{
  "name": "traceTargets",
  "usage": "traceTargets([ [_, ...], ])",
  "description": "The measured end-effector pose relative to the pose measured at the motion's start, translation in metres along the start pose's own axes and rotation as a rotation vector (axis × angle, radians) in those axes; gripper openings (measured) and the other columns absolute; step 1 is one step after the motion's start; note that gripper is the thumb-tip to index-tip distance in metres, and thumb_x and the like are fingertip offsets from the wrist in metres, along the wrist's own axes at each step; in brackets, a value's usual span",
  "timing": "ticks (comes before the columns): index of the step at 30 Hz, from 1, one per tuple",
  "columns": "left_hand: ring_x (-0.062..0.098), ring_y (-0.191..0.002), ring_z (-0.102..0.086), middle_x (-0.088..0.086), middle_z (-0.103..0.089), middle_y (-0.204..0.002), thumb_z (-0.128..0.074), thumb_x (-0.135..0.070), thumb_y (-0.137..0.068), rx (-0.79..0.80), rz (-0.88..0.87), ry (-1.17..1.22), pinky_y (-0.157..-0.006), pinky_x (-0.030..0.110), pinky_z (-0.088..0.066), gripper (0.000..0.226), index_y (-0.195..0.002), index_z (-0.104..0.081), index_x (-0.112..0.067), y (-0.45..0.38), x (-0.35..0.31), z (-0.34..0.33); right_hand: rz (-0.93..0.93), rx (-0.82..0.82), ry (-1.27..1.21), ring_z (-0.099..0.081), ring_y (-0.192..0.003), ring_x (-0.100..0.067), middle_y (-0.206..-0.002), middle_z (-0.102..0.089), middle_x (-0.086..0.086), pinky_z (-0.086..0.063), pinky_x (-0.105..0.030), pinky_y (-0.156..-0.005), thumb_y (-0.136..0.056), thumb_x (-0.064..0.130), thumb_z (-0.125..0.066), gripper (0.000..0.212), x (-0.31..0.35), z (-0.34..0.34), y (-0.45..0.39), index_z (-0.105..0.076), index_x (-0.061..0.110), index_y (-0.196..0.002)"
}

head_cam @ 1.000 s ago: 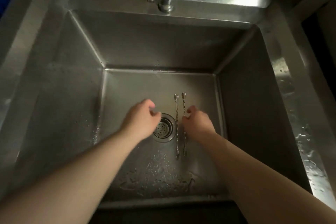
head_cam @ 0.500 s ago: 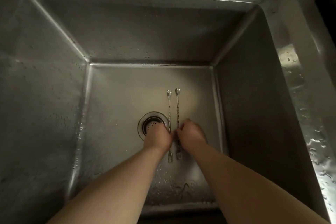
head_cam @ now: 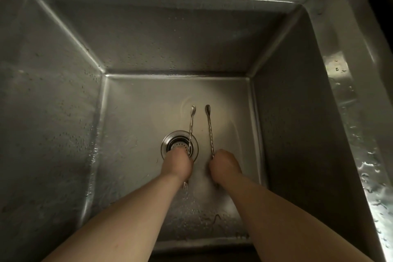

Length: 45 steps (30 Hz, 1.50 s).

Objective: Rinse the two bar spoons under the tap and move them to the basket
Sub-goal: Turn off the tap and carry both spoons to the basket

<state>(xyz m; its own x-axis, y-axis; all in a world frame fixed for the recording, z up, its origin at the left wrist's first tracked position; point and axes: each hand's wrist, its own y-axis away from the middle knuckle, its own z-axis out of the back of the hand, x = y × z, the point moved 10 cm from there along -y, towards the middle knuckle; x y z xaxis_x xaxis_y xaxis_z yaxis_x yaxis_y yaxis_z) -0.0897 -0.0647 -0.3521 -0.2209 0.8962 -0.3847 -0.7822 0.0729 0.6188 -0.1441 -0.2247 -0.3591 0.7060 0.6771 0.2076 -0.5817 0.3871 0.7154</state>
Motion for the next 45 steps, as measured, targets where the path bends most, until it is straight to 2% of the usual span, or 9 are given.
traceTargets([
  [3, 0.038, -0.088, -0.064, 0.021, -0.070, -0.091, -0.055, -0.011, -0.085, -0.037, -0.026, 0.027, -0.059, 0.029, -0.031, 0.014, -0.075, -0.062, -0.005, 0.005, 0.000, 0.010, 0.020, 0.022, -0.008, -0.067, -0.104, -0.034, -0.114, -0.069, -0.019, -0.043, -0.025, -0.070, -0.089, 0.008, -0.052, 0.025, 0.004, 0.000, 0.005, -0.066, 0.001, -0.108],
  [10, 0.036, -0.088, -0.066, 0.018, -0.074, -0.090, -0.063, -0.016, -0.086, -0.189, -0.116, 0.126, -0.072, 0.036, -0.049, 0.012, -0.087, -0.072, -0.008, 0.035, -0.009, 0.062, 0.128, -0.061, -0.061, -0.066, -0.103, -0.035, -0.110, -0.070, -0.022, -0.047, -0.029, -0.075, -0.090, 0.016, -0.054, 0.023, 0.034, 0.031, 0.037, -0.062, 0.001, -0.105],
  [18, 0.029, -0.065, -0.057, 0.008, -0.067, -0.072, -0.068, -0.018, -0.084, -0.297, -0.426, 0.071, -0.057, 0.034, -0.039, 0.007, -0.081, -0.065, -0.012, 0.125, -0.065, 0.153, 0.350, -0.297, -0.311, -0.062, -0.070, -0.033, -0.075, -0.065, -0.011, -0.040, -0.031, -0.056, -0.088, 0.022, -0.055, 0.014, 0.059, 0.131, 0.149, -0.051, 0.012, -0.080],
  [24, 0.013, -0.057, -0.048, -0.006, -0.054, -0.063, -0.069, -0.021, -0.084, -0.349, -0.648, 0.097, -0.052, 0.018, -0.033, 0.017, -0.075, -0.055, -0.021, 0.215, -0.130, 0.218, 0.464, -0.466, -0.373, -0.057, -0.069, -0.032, -0.074, -0.063, -0.011, -0.045, -0.042, -0.062, -0.088, 0.017, -0.058, 0.019, 0.050, 0.214, 0.259, -0.047, 0.012, -0.074],
  [31, 0.008, -0.066, -0.055, -0.014, -0.055, -0.059, -0.071, -0.024, -0.083, -0.402, -0.908, 0.121, -0.057, 0.020, -0.041, 0.025, -0.070, -0.050, -0.027, 0.327, -0.247, 0.267, 0.521, -0.703, -0.417, -0.042, -0.056, -0.010, -0.061, -0.043, 0.007, -0.034, -0.021, -0.052, -0.087, 0.017, -0.058, 0.039, 0.009, 0.326, 0.364, -0.030, 0.027, -0.062],
  [35, 0.010, -0.061, -0.051, -0.011, -0.051, -0.059, -0.070, -0.015, -0.082, -0.364, -1.073, 0.162, -0.053, 0.020, -0.039, 0.023, -0.069, -0.051, -0.019, 0.382, -0.329, 0.277, 0.462, -0.833, -0.412, -0.047, -0.055, -0.007, -0.060, -0.049, 0.006, -0.032, -0.021, -0.047, -0.084, 0.020, -0.059, 0.028, -0.046, 0.396, 0.407, -0.040, 0.023, -0.064],
  [39, 0.006, -0.056, -0.050, -0.011, -0.052, -0.054, -0.067, -0.021, -0.081, -0.279, -1.134, 0.160, -0.051, 0.019, -0.038, 0.022, -0.068, -0.050, -0.026, 0.418, -0.404, 0.262, 0.324, -0.943, -0.432, -0.048, -0.052, -0.003, -0.057, -0.054, 0.008, -0.029, -0.018, -0.044, -0.084, 0.019, -0.060, 0.025, -0.120, 0.450, 0.434, -0.046, 0.023, -0.064],
  [42, 0.002, -0.053, -0.055, -0.023, -0.062, -0.067, -0.060, -0.035, -0.080, -0.140, -1.088, 0.154, -0.047, 0.016, -0.040, 0.015, -0.068, -0.051, -0.032, 0.433, -0.452, 0.231, 0.229, -0.985, -0.436, -0.049, -0.051, -0.005, -0.056, -0.055, 0.006, -0.032, -0.022, -0.043, -0.084, 0.016, -0.061, 0.022, -0.172, 0.477, 0.441, -0.050, 0.020, -0.066],
  [45, 0.008, -0.058, -0.064, -0.005, -0.067, -0.064, -0.060, -0.032, -0.080, 0.020, -0.966, 0.136, -0.057, 0.028, -0.055, 0.012, -0.071, -0.057, -0.026, 0.436, -0.490, 0.185, 0.124, -0.958, -0.452, -0.055, -0.047, -0.006, -0.056, -0.059, 0.007, -0.035, -0.021, -0.038, -0.086, 0.016, -0.060, 0.022, -0.220, 0.490, 0.434, -0.052, 0.023, -0.067],
])
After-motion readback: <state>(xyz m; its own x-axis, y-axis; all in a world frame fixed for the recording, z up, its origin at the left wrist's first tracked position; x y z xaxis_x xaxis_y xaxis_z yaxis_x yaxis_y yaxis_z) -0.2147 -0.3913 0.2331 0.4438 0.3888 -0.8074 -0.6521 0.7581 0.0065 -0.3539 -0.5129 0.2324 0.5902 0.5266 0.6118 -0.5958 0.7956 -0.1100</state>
